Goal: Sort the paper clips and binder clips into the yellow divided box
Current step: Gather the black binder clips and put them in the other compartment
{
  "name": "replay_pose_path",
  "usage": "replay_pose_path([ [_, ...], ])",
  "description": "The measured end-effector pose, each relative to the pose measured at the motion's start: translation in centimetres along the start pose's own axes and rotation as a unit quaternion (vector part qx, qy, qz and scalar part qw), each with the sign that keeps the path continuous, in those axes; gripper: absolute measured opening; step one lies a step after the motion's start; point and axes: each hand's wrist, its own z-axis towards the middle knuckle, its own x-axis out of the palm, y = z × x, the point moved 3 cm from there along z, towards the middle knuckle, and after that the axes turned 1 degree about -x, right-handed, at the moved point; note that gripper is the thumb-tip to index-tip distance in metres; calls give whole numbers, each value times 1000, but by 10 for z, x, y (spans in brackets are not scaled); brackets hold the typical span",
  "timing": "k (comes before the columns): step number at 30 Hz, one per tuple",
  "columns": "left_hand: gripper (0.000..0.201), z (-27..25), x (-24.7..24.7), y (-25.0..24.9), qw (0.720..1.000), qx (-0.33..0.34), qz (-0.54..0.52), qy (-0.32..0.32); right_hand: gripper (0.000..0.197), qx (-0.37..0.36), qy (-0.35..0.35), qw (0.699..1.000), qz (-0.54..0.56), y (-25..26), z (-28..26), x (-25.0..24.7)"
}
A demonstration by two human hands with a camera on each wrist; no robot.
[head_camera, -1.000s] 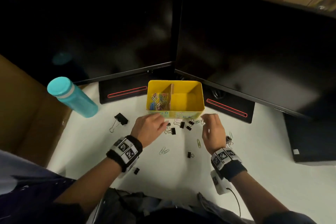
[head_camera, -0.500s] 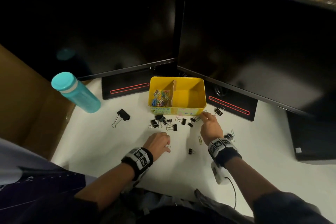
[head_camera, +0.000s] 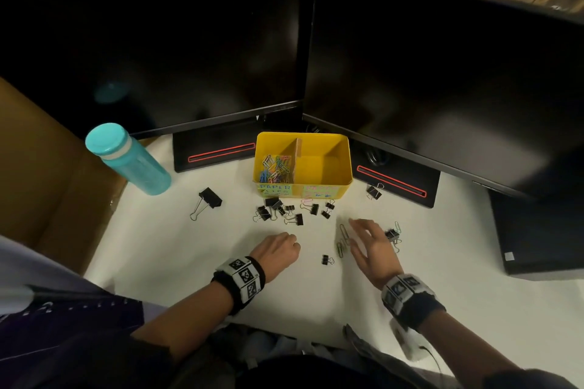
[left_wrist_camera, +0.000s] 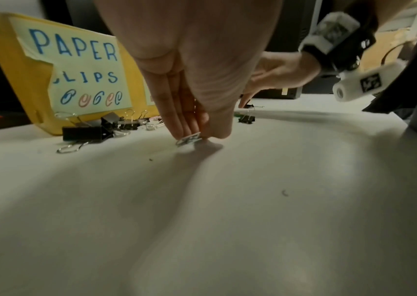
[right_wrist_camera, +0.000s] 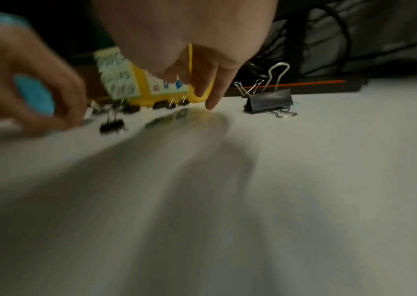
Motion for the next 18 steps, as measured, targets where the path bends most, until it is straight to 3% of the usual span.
replay_pose_path([
  [4, 14, 3, -7, -1, 1000, -6, -13, 2, 68, 152, -11, 986, 70, 3, 10, 10],
  [6, 12, 3, -16, 3, 997, -36, -69, -21, 58, 175, -35, 978, 111, 3, 10, 15],
  [8, 12, 1, -29, 10, 984, -68, -138, -88, 38, 188, -63, 967, 161, 0, 9, 18],
  [10, 10, 0, -46, 23, 957, -88, -207, -185, 22, 193, -77, 964, 168, -3, 8, 19],
  [14, 4, 5, -87, 65, 874, -139, -282, -371, 7, 158, -98, 975, 125, 0, 7, 24],
  [16, 3, 9, -101, 85, 842, -156, -305, -417, 5, 144, -97, 980, 96, 5, 6, 27],
  [18, 4, 14, -108, 98, 830, -158, -313, -434, 5, 137, -89, 985, 60, 9, 5, 32],
])
